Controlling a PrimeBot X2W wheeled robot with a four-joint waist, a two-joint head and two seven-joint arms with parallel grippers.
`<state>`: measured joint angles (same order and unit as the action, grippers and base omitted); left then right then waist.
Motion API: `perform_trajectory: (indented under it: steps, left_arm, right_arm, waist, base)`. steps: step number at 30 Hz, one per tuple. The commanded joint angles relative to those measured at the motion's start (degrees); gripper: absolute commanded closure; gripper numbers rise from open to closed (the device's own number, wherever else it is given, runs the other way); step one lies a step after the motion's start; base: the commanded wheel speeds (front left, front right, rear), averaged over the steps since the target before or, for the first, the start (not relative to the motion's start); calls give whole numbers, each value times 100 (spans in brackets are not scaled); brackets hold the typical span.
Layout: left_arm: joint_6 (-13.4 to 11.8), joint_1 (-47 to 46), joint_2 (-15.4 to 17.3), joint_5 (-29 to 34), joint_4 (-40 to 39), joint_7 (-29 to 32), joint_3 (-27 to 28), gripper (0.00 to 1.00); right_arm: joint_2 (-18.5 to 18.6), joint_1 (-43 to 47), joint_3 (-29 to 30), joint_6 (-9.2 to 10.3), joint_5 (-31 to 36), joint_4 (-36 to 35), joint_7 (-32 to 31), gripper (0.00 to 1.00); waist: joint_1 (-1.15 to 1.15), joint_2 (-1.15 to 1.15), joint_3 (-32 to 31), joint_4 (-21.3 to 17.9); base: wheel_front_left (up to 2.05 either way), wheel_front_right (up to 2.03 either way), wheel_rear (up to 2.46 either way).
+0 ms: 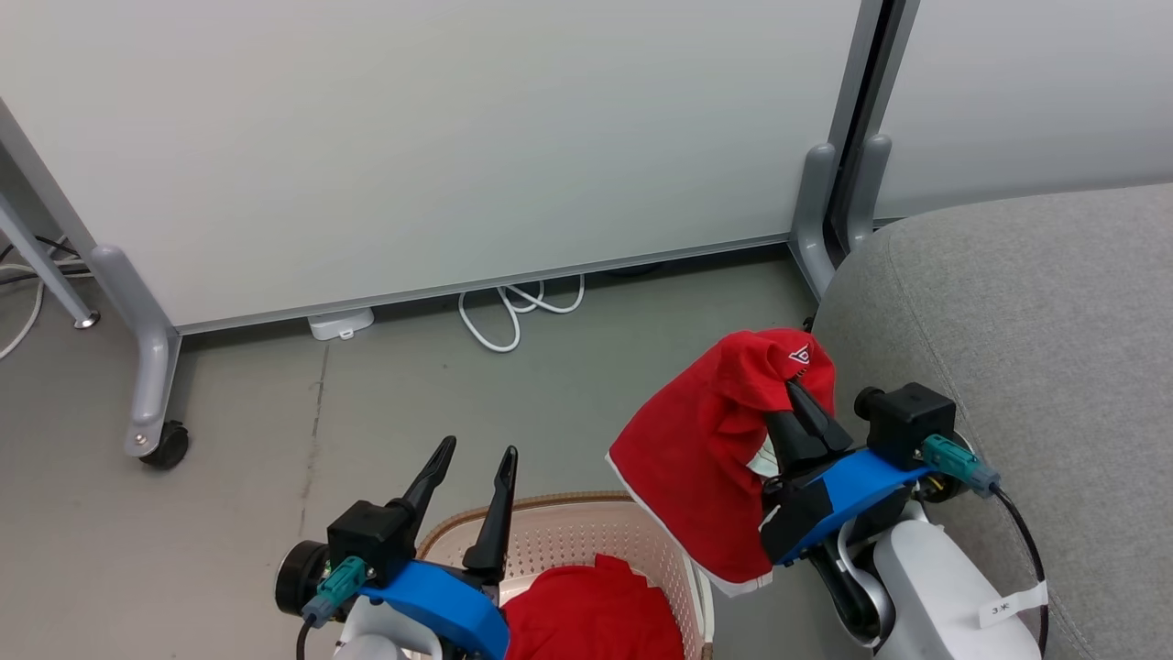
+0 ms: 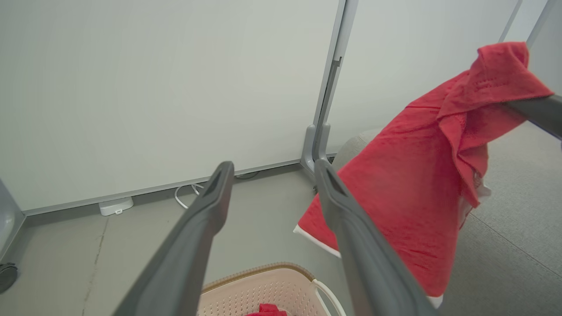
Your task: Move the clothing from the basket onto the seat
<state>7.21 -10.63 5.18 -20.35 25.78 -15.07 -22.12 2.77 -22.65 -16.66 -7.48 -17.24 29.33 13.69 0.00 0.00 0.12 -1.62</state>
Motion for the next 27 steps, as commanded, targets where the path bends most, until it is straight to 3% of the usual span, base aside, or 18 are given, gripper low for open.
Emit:
perform_trajectory:
  steps: [1, 11, 27]
  left_arm:
    - [40, 62, -20, 15, -26, -16, 24, 0]
    - [31, 89, -15, 18, -128, -16, 86, 0]
    - [32, -31, -4, 118, -274, -16, 182, 0]
  right_arm:
    - [20, 49, 21, -3, 3, -32, 3, 100]
    - [20, 51, 24, -3, -49, -66, 0, 100]
    - [18, 19, 172, -3, -22, -152, 14, 100]
  waist:
    - [0, 0, 2, -14]
    - [0, 0, 49, -419]
    - [0, 0, 308, -1715]
  base:
    - [0, 0, 0]
    - [0, 0, 0]
    - [0, 0, 0]
